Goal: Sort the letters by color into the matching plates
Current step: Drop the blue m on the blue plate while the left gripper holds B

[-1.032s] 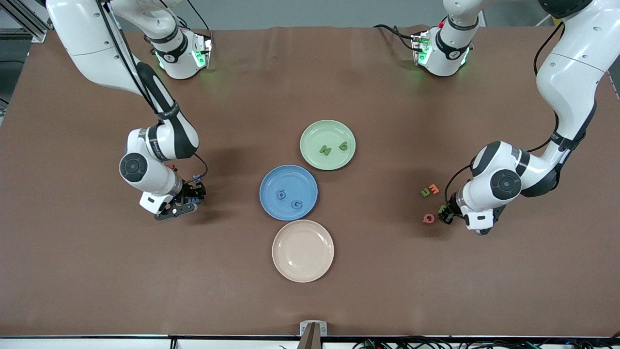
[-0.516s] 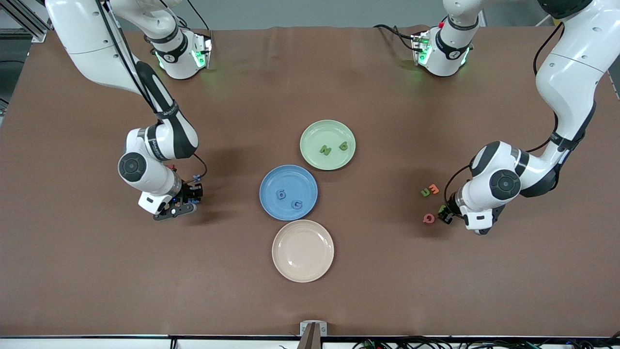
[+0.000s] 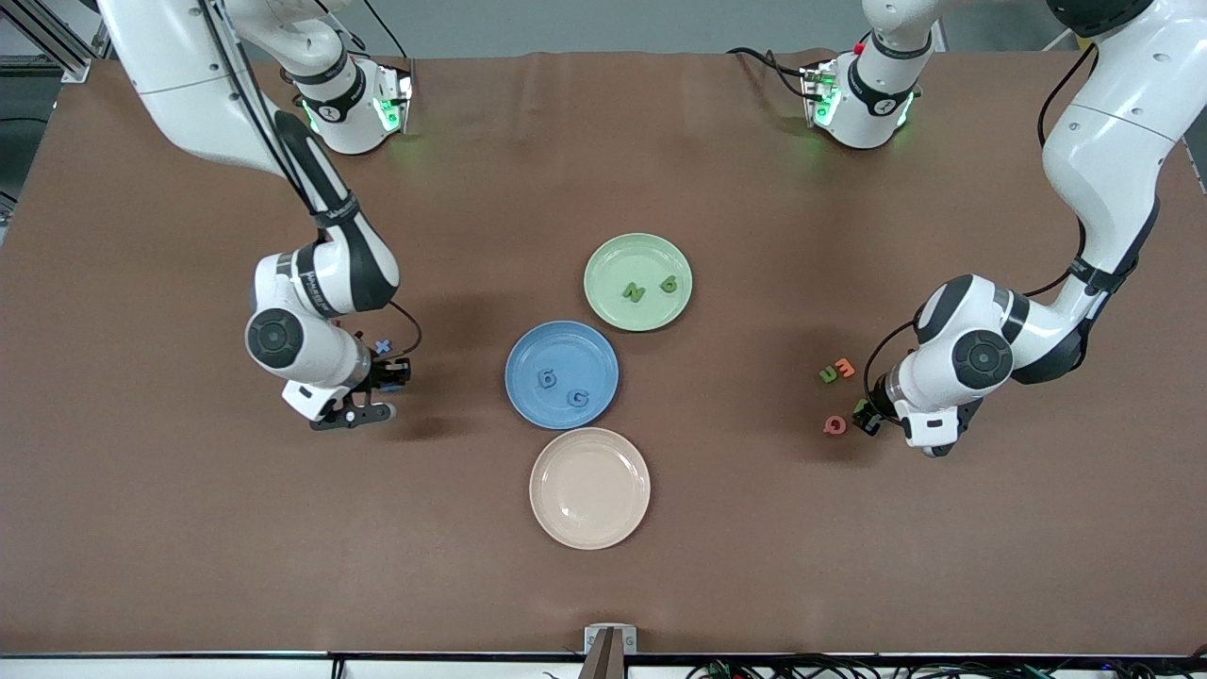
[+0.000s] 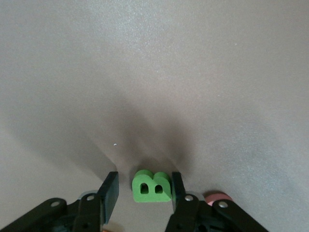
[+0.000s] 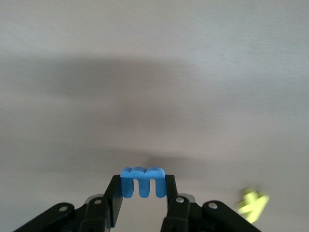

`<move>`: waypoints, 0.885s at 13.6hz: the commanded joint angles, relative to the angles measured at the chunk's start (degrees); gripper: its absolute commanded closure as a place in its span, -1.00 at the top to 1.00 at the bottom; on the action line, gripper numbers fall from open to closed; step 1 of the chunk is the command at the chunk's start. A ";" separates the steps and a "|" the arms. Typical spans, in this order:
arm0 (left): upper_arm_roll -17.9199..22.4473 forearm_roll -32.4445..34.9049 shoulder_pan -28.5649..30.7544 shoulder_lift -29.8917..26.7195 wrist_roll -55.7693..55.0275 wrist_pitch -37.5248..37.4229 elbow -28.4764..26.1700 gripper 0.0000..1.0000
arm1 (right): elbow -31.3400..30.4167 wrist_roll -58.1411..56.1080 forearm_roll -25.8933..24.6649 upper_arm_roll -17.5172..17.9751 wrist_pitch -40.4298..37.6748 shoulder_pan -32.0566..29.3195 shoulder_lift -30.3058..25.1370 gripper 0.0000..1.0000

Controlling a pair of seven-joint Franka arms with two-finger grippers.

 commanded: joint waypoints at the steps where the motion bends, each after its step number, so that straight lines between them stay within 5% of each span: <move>1: 0.05 0.50 -0.24 0.80 -0.91 0.54 0.46 0.01 | 4.33 13.34 0.39 -0.15 -2.32 6.00 0.22 -1.00; 4: 0.05 0.59 -0.24 0.89 -0.91 0.54 0.46 -0.07 | 7.05 23.28 0.92 -0.06 -2.32 10.84 1.53 -1.00; 9: 0.05 0.50 -0.06 0.80 -0.91 0.54 0.72 -0.89 | 13.64 38.32 0.92 -0.06 -2.06 17.35 8.03 -1.00; 12: 0.05 0.50 0.29 0.54 -0.39 0.54 0.72 -1.00 | 16.19 43.60 0.92 -0.06 -1.88 19.64 10.23 -1.00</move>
